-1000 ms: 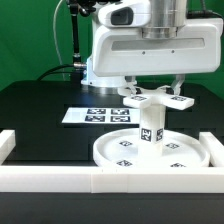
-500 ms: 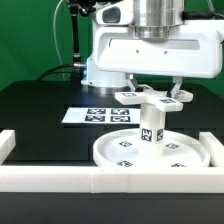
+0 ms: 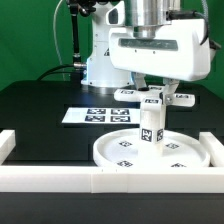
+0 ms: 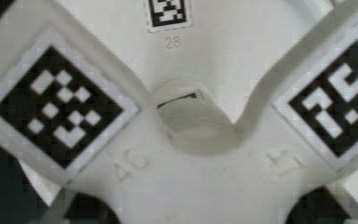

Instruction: Assemble round table

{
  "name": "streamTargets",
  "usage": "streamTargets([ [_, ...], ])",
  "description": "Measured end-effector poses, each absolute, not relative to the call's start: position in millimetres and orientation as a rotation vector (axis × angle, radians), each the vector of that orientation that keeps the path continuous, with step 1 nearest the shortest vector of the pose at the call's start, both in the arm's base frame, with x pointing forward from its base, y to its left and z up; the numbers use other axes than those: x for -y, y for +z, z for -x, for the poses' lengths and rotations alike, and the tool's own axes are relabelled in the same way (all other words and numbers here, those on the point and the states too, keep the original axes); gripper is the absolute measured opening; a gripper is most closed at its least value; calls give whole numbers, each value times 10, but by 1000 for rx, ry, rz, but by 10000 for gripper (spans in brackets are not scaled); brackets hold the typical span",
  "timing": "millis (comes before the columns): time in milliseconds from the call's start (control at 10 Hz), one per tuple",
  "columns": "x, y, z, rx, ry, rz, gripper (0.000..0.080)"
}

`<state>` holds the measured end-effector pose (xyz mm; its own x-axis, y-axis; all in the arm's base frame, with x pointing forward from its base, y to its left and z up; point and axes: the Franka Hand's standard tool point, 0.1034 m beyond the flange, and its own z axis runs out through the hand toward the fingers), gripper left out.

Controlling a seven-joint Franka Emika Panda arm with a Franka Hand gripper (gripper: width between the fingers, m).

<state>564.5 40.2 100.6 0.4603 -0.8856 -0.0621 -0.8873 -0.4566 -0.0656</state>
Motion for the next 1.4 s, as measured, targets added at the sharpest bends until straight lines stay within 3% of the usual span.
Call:
streamTargets([
  [800,-381,999,-5658,-2273,98,2018,445],
  [900,-402,997,-5657,-2298,109,1978,545],
  [1000,-429,992,-5654,-2303,118,1963,545],
  [1100,-433,990,-5653,-2284,119,1982,619],
  [1200,-439,992,-5653,-2278,121,1985,640],
  [1400,-450,1172,-5681,-2203,118,2026,647],
])
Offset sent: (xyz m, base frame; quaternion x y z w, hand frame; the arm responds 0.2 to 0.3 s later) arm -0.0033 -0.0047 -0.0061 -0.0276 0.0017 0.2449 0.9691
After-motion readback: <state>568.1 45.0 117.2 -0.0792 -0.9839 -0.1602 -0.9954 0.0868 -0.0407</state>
